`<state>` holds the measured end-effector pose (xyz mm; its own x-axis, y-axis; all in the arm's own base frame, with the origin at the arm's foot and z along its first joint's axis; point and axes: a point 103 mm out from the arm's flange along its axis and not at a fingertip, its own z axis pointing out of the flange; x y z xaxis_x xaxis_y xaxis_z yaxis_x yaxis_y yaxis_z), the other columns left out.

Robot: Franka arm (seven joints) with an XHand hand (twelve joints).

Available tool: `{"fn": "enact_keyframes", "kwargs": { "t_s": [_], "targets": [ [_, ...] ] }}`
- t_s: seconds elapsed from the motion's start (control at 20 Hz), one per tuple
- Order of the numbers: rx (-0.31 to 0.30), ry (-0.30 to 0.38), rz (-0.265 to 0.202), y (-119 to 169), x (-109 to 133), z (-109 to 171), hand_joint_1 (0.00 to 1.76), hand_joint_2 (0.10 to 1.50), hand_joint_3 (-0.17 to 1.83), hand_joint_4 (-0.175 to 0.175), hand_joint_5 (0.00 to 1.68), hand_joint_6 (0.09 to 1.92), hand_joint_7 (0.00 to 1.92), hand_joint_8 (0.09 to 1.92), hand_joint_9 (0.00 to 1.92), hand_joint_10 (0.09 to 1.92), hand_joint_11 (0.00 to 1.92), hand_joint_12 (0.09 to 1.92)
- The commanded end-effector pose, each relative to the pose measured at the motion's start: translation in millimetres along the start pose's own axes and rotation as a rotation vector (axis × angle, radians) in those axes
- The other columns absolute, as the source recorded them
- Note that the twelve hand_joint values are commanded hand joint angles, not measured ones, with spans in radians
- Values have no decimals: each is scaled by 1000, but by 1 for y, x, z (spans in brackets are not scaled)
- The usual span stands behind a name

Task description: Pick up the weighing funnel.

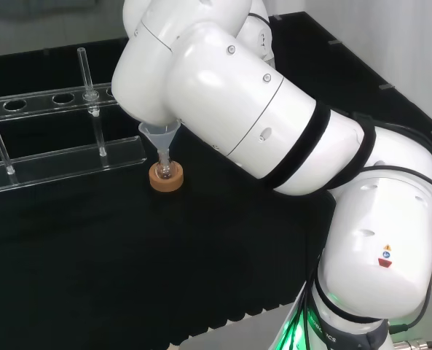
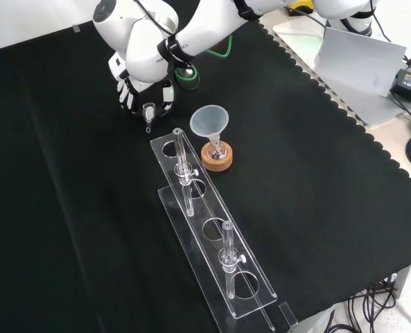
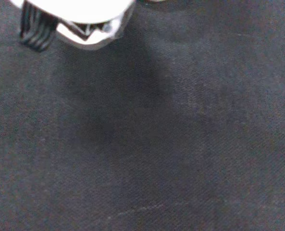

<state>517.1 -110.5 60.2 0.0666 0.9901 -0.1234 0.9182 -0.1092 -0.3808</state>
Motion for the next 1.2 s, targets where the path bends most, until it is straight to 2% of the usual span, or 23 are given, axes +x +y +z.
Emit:
{"fn": "enact_keyframes", "kwargs": {
  "t_s": [0.05, 0.25, 0.4, 0.85, 1.2],
  "targets": [
    [12, -39, 14, -1, -2, -4, 1110, 647, 695, 170, 1219, 758, 588, 697, 858, 502, 602, 1198],
    [1, -48, 15, -7, -4, -18, 1120, 641, 699, 175, 1253, 726, 607, 682, 891, 476, 643, 1169],
    [5, -76, -2, -13, -3, -32, 1125, 642, 680, 175, 1274, 680, 614, 673, 912, 452, 664, 1154],
    [-33, -85, 25, -45, -2, -72, 1126, 645, 666, 175, 1285, 655, 594, 662, 907, 435, 672, 1150],
    [-64, -104, 21, -77, 1, -106, 1126, 647, 661, 175, 1287, 650, 580, 658, 904, 431, 675, 1147]
  ]
}}
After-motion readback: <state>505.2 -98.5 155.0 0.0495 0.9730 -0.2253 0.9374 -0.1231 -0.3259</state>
